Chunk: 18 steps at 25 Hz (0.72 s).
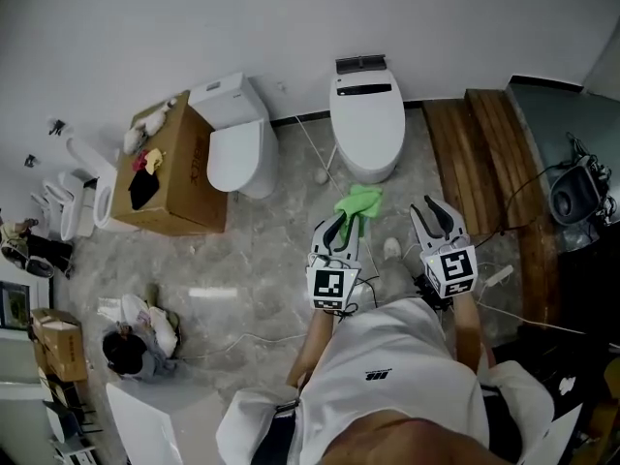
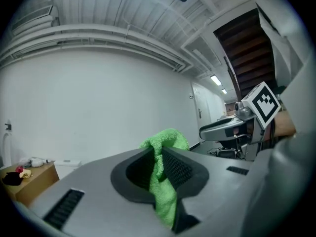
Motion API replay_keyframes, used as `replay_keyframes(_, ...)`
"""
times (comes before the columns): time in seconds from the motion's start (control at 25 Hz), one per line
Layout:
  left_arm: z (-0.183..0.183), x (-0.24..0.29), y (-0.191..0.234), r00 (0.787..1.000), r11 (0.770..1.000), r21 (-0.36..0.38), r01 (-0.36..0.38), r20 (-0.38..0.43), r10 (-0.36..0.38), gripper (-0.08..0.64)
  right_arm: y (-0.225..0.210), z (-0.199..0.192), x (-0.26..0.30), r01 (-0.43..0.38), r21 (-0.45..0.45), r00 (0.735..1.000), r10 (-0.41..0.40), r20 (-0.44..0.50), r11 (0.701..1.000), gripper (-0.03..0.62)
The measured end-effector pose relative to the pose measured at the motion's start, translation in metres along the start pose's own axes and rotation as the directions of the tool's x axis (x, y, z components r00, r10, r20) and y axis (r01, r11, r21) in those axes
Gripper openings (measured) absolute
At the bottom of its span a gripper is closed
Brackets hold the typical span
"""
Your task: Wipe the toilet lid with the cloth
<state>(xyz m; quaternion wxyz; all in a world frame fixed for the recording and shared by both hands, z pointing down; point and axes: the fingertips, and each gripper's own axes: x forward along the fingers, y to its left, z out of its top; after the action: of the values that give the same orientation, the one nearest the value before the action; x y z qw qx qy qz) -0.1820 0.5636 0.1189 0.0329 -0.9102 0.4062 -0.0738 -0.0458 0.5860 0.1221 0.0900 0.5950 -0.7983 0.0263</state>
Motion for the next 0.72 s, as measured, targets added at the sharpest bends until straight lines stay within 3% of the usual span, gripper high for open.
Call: replay_keyframes(0.72,-0.010,0.168,0.061,0.996,0.999,-0.034,-0.028,-0.090,0.025,0.064,-0.104,0.003,0.150,-0.072,0.033,0.996,0.074,-0.048,0.997,0.135)
